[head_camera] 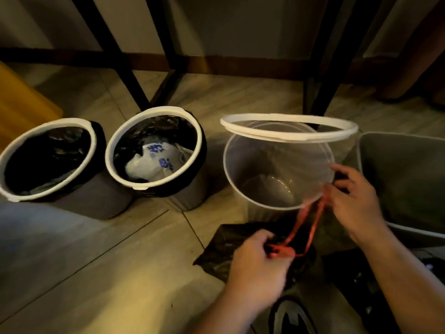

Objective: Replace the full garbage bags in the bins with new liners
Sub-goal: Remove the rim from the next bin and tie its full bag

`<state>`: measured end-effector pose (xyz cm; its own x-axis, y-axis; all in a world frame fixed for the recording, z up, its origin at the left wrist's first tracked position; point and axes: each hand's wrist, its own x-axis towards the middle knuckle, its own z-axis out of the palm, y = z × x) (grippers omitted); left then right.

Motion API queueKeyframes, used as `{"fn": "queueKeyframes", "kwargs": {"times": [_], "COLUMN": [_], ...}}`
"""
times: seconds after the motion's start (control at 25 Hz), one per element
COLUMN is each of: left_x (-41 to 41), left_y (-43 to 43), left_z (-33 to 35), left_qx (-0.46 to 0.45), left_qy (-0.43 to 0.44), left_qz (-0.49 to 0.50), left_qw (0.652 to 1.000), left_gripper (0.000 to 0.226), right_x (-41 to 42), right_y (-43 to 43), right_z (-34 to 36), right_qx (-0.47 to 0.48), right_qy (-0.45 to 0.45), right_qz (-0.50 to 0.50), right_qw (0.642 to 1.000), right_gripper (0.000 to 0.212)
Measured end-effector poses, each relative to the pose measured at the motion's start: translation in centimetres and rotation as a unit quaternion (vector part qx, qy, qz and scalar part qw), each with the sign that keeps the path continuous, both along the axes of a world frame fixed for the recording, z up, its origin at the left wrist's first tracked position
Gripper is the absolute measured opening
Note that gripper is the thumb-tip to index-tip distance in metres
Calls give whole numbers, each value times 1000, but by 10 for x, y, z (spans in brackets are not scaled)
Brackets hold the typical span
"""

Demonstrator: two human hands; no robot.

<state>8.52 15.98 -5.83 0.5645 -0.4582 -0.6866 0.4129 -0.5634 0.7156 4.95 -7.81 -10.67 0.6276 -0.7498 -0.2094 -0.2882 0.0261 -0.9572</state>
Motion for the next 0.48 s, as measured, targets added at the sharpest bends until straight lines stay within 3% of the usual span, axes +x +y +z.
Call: {"fn": "queueKeyframes", "kwargs": {"times": [0.08, 0.2, 0.28, 0.36, 0.48], "left_x": [14, 43, 61, 73, 73], "left_y": [7, 21, 41, 68, 122], "left_z": [8, 36, 60, 80, 91], "left_qx": [84, 116, 90, 38, -75], "left_qy": [-85, -126, -211, -270, -221], "left_qz": [-151, -284, -307, -262, -130], "left_qw": [981, 943, 924, 926, 964], "left_gripper": [56, 99, 91, 66, 36], "right_x": [-12, -43, -51, -31, 39], "right_y": [4, 10, 13, 33, 100], "right_z": [11, 34, 73, 129, 210], "right_qx": [-12, -182, -274, -357, -513], "right_qy": [4, 83, 141, 138, 44], "right_qz": [-19, -27, 13, 58, 184], "right_qw": [1000, 979, 951, 922, 837], "right_gripper": [37, 27, 27, 21, 16]}}
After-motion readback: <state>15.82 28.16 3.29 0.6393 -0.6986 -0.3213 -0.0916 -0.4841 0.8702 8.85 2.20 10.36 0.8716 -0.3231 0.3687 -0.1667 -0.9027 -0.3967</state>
